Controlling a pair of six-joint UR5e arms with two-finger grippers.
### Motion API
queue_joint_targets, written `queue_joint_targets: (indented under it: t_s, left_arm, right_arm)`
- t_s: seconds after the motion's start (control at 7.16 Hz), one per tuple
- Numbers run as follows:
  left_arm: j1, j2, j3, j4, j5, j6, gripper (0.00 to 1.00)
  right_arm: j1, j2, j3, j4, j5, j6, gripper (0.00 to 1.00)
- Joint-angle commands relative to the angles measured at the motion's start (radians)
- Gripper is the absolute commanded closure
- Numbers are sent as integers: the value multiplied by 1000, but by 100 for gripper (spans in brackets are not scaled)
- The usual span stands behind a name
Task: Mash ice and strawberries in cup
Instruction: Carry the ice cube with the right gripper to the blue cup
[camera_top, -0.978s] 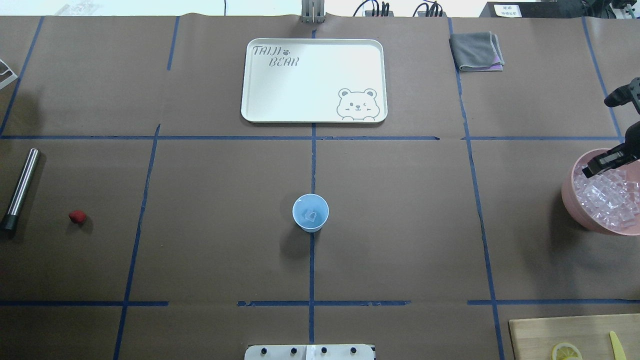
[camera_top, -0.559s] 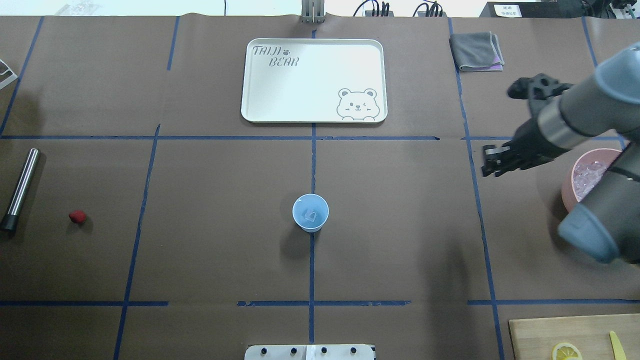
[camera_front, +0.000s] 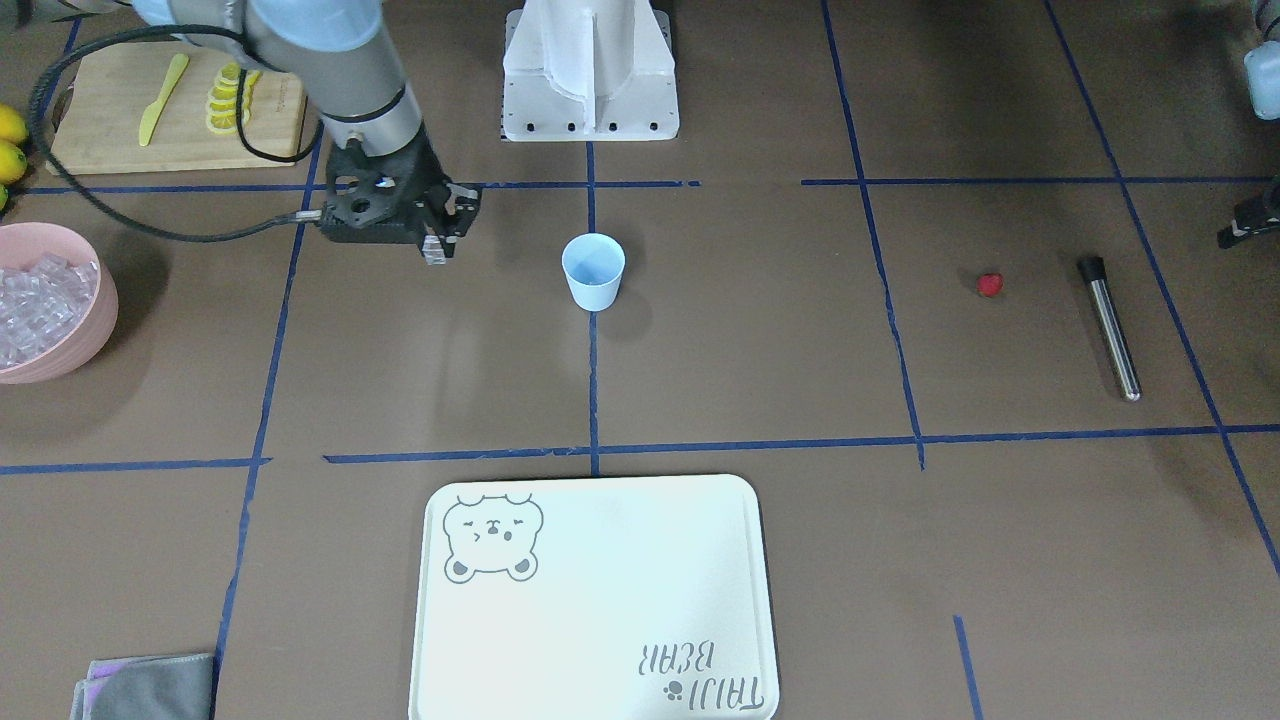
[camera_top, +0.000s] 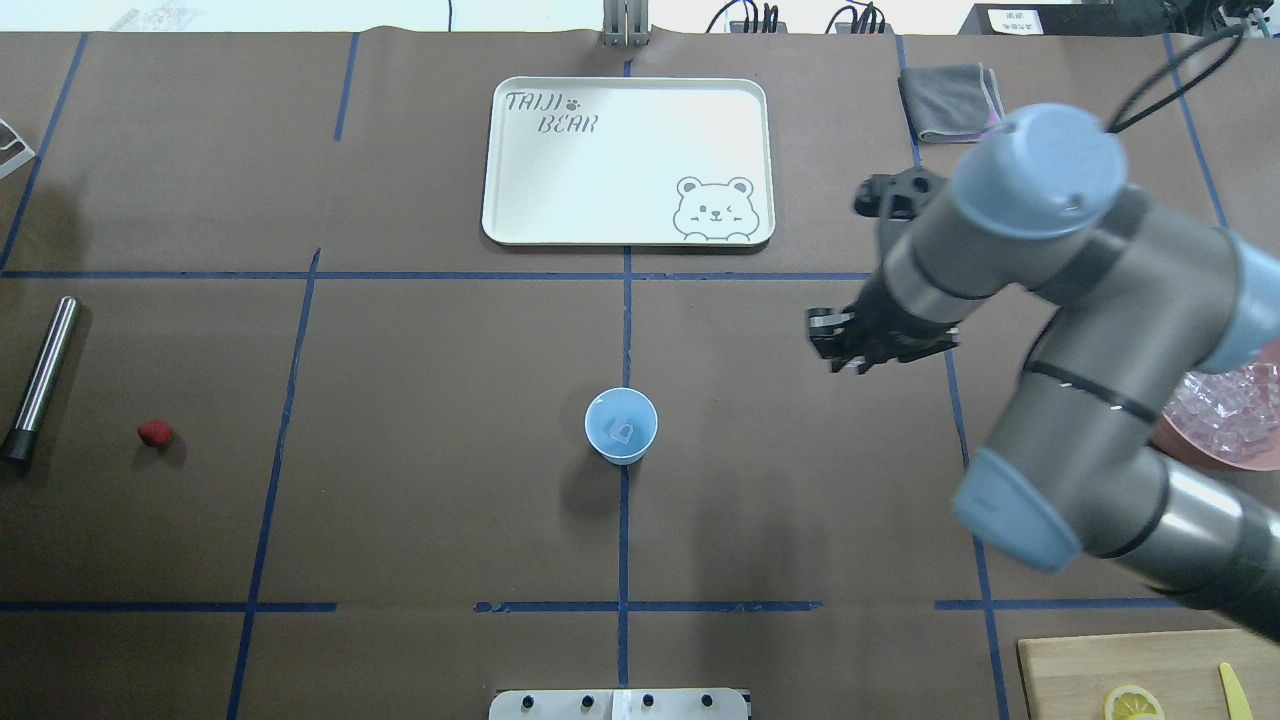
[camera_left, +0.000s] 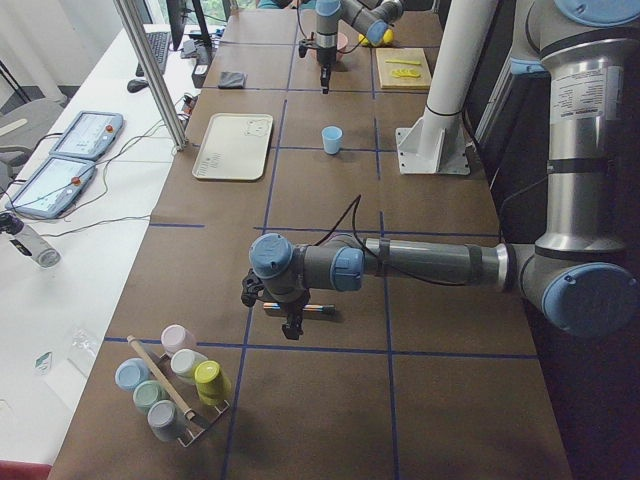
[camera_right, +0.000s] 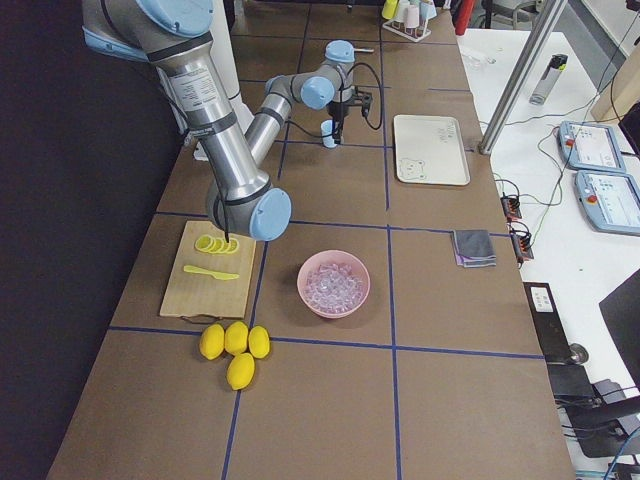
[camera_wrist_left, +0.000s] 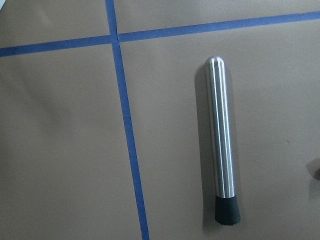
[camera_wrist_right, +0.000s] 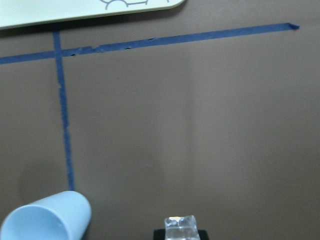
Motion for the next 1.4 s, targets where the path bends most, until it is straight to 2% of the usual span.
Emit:
queue_joint_targets:
  t_s: [0.0,0.14,0.56,0.98,1.12,1.26]
  left_arm:
    - [0,2,0,0,0,0,0]
    - [0,2,0,0,0,2,0]
    - [0,4,9,2,0,8,0]
    - [0,4,18,-1,0,9,0]
    - [0,4,18,-1,0,9,0]
    - [0,4,20,-1,0,9,0]
  right_arm:
    - [-110,162,-113,-8,-104,128,97]
    - [-145,210,-167,-7,-141,138,96]
    - [-181,217,-228,7,-183,146,96]
    - [-181,225,-253,48,-184,147,96]
    - [-181,223,-255,52,-184,144,84]
    - [-181,220,-259,61,-187,133,22]
